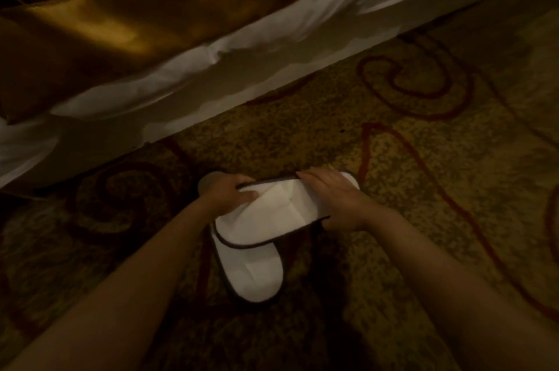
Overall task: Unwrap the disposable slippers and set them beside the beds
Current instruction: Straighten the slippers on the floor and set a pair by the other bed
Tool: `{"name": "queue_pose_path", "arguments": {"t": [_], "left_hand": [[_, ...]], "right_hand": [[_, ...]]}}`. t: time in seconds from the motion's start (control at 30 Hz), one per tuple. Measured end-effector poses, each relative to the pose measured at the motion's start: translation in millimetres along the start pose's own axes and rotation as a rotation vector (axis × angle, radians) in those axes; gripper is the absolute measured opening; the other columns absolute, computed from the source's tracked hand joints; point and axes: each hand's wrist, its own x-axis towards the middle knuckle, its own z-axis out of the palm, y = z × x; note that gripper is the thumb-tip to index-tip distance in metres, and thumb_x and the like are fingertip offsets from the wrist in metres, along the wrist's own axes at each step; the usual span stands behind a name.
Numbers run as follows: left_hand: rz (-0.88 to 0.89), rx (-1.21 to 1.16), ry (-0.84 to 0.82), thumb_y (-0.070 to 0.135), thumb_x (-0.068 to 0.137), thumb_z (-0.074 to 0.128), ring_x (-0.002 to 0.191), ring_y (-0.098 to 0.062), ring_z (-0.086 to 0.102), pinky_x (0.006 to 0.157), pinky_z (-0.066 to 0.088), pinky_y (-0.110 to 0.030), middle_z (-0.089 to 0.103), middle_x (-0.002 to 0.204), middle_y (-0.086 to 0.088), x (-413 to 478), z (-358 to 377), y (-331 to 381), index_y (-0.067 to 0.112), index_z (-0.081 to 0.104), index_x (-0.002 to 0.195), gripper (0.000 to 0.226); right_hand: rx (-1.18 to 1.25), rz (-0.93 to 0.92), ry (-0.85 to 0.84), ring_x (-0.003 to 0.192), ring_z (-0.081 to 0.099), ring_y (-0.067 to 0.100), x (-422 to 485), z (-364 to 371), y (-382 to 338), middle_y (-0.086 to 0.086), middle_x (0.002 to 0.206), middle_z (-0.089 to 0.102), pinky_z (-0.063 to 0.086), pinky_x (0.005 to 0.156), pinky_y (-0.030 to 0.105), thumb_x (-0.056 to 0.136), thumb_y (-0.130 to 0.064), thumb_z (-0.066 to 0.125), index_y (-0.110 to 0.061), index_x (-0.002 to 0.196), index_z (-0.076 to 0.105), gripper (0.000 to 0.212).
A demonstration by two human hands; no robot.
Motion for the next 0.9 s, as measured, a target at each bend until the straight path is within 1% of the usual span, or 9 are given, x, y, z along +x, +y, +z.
{"name": "queue_pose_path", "arguments": {"t": [0.1,0.2,0.27,0.33,0.4,0.53,0.67,0.77,0.9], "left_hand": [[-0.084,-0.238,-0.015,0.033,0.091,0.056,0.109,-0.02,0.05,0.081,0.036,-0.026,0.052,0.133,-0.01,-2.7,13.3,2.7,0.016,0.051,0.131,0.043],[-0.219,-0.551,0.03,0.028,0.094,0.052,0.109,-0.024,0.05,0.081,0.039,-0.031,0.049,0.136,-0.011,-6.1,31.3,10.5,0.014,0.044,0.136,0.045],[-0.298,-0.738,0.08,0.023,0.095,0.05,0.114,-0.032,0.051,0.083,0.041,-0.033,0.05,0.135,-0.015,-7.9,43.9,20.2,0.011,0.043,0.137,0.044],[-0.353,-0.889,0.112,0.019,0.096,0.047,0.116,-0.035,0.052,0.087,0.046,-0.036,0.052,0.134,-0.018,-11.5,57.0,33.6,0.008,0.043,0.136,0.042],[-0.405,-0.946,0.126,0.018,0.097,0.043,0.117,-0.037,0.052,0.097,0.047,-0.042,0.051,0.134,-0.019,-18.8,71.6,46.1,0.008,0.039,0.138,0.042],[-0.472,-1.017,0.041,0.016,0.097,0.038,0.116,-0.035,0.053,0.101,0.047,-0.046,0.052,0.134,-0.017,-42.7,102.1,62.5,0.013,0.032,0.143,0.047],[-0.502,-0.968,-0.064,0.013,0.097,0.036,0.106,-0.026,0.053,0.093,0.051,-0.038,0.05,0.132,-0.012,-53.9,114.0,72.9,0.013,0.036,0.139,0.042],[-0.51,-1.005,-0.128,0.014,0.1,0.034,0.112,-0.029,0.056,0.096,0.051,-0.038,0.056,0.13,-0.014,-52.1,110.0,73.6,0.009,0.048,0.132,0.036],[-0.451,-1.003,-0.157,0.006,0.099,0.031,0.085,-0.019,0.061,0.075,0.054,-0.026,0.063,0.114,-0.011,-57.0,107.5,68.9,0.005,0.054,0.128,0.037]], "right_hand": [[0.009,0.093,0.109,0.147,-0.006,0.018,-5.7,-4.1,2.0,0.002,0.16,-0.002,-0.012,0.115,0.032,0.077,-0.009,0.062,-0.02,0.15,0.0,0.096],[0.086,0.337,0.321,0.147,0.001,0.024,-1.5,-1.2,-14.3,0.011,0.16,0.0,-0.001,0.119,0.036,0.085,-0.011,0.055,-0.011,0.149,0.003,0.083],[0.392,0.525,0.416,0.143,0.018,0.029,8.2,2.3,-31.1,0.016,0.156,0.018,0.012,0.12,0.037,0.09,-0.016,0.052,-0.004,0.147,0.016,0.068],[0.75,0.663,0.461,0.131,0.038,0.031,17.9,4.5,-45.5,0.018,0.145,0.038,0.03,0.113,0.038,0.093,-0.018,0.049,0.0,0.139,0.031,0.052],[0.882,0.737,0.47,0.126,0.044,0.032,24.9,8.3,-53.0,0.02,0.14,0.043,0.038,0.107,0.038,0.095,-0.019,0.047,0.002,0.137,0.034,0.049],[0.672,0.742,0.383,0.134,0.032,0.034,25.8,17.1,-52.2,0.017,0.148,0.028,0.031,0.108,0.044,0.091,-0.04,0.051,-0.008,0.146,0.017,0.073],[0.475,0.679,0.239,0.134,0.026,0.035,17.9,27.6,-41.8,0.013,0.146,0.021,0.027,0.107,0.048,0.068,-0.07,0.06,-0.018,0.147,0.007,0.109],[0.404,0.667,0.205,0.133,0.025,0.035,17.3,34.6,-34.2,0.013,0.145,0.021,0.027,0.107,0.046,0.061,-0.071,0.065,-0.016,0.148,0.002,0.12],[0.295,0.618,0.227,0.131,0.027,0.035,21.9,36.4,-29.3,0.016,0.142,0.024,0.028,0.106,0.043,0.071,-0.061,0.065,-0.011,0.148,0.005,0.11]]}}
